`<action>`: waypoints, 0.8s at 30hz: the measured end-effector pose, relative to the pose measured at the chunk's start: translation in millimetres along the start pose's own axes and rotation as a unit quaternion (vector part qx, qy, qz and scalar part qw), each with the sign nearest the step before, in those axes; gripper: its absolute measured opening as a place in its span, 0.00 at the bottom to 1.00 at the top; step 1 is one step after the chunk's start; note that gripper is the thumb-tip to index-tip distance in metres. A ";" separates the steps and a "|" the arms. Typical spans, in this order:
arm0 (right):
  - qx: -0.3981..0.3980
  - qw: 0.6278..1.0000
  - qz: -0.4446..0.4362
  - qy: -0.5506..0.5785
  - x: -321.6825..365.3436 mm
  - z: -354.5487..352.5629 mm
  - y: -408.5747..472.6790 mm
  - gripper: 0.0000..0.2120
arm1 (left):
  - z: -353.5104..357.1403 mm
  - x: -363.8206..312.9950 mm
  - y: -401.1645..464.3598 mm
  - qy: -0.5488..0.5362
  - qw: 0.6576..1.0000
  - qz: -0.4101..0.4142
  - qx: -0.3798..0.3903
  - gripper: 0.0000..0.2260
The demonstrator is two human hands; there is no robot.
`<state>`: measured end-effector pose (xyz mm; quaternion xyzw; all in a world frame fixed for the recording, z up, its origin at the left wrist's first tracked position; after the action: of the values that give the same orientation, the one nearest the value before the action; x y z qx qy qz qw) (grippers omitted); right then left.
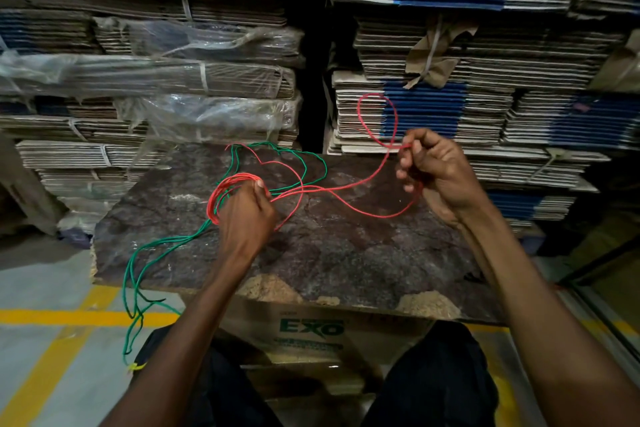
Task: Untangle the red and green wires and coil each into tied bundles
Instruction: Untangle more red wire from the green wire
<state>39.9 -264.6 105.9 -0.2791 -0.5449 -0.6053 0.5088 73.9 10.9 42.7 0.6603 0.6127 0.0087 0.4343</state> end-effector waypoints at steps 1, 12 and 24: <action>0.007 0.999 0.005 0.036 -1.6 1.5 0.4 0.06 | -0.8 0.5 0.9 -0.003 1.000 -0.004 -0.003 0.21; 0.001 0.992 0.119 -0.039 -5.7 -35.1 12.6 0.11 | -32.7 32.1 28.6 -0.056 0.992 -0.071 -0.087 0.16; -0.171 0.755 -0.150 -0.615 -9.4 -11.5 25.8 0.15 | 7.7 10.1 2.0 -0.387 0.872 -0.269 0.130 0.17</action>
<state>69.1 -269.7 104.3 -0.5886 -0.6622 -0.4550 -0.0893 82.2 15.1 33.8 0.4708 0.5449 -0.4445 0.5328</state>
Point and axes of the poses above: each hand's wrist, its own y-axis towards the middle knuckle, its own z-axis out of the palm, x = y × z, the point moved 7 cm from there along y, towards the middle knuckle, and after that the axes turned 4 degrees about y, right-handed, at the moved point
